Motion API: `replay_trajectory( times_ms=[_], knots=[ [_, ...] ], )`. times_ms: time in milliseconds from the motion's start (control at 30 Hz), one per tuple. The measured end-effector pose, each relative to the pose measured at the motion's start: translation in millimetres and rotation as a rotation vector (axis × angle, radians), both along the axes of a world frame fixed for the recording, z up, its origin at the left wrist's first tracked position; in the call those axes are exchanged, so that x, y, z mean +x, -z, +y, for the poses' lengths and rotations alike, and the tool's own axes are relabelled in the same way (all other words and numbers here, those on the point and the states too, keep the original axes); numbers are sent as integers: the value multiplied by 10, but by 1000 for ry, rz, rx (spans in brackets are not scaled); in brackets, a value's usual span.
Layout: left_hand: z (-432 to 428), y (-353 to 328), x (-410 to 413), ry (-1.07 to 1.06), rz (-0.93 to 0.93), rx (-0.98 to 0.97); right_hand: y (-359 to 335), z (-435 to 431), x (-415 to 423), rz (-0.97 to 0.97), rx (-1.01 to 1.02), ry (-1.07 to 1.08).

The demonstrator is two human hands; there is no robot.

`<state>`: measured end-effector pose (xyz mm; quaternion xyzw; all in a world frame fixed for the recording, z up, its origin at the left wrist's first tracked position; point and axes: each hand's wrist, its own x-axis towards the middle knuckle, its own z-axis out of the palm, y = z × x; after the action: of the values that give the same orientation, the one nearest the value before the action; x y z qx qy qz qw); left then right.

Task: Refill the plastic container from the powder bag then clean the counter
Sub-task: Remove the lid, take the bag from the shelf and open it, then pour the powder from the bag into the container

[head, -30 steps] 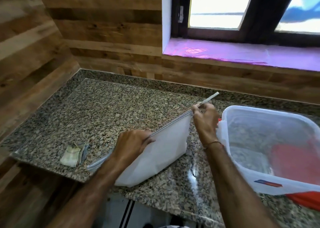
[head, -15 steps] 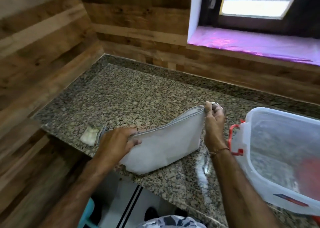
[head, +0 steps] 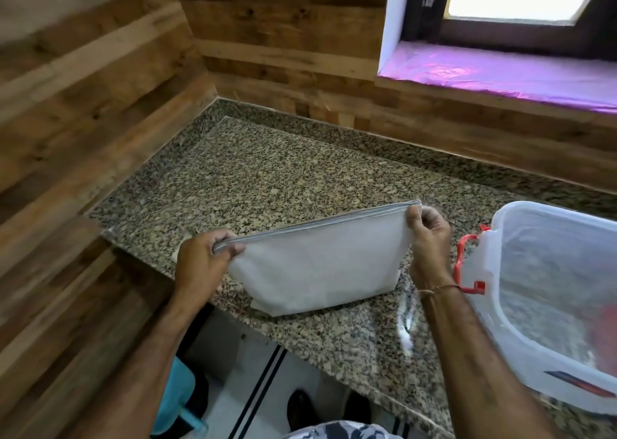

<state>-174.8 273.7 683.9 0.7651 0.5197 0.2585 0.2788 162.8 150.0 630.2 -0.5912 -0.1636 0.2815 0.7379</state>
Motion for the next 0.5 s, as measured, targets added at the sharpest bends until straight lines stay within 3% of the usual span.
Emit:
replay_trajectory(
  times_ms=[100, 167, 300, 500],
  knots=[
    [-64, 213, -20, -160, -369, -275, 110, -99, 0, 47, -9, -7],
    [-148, 402, -28, -159, -510, -425, 204, -174, 20, 73, -51, -94],
    [-228, 660, 21, -177, -558, -429, 345, -255, -49, 127, -117, -214],
    [-40, 709, 15, -256, -463, -337, 253, -214, -129, 54, -175, -96]
  ],
)
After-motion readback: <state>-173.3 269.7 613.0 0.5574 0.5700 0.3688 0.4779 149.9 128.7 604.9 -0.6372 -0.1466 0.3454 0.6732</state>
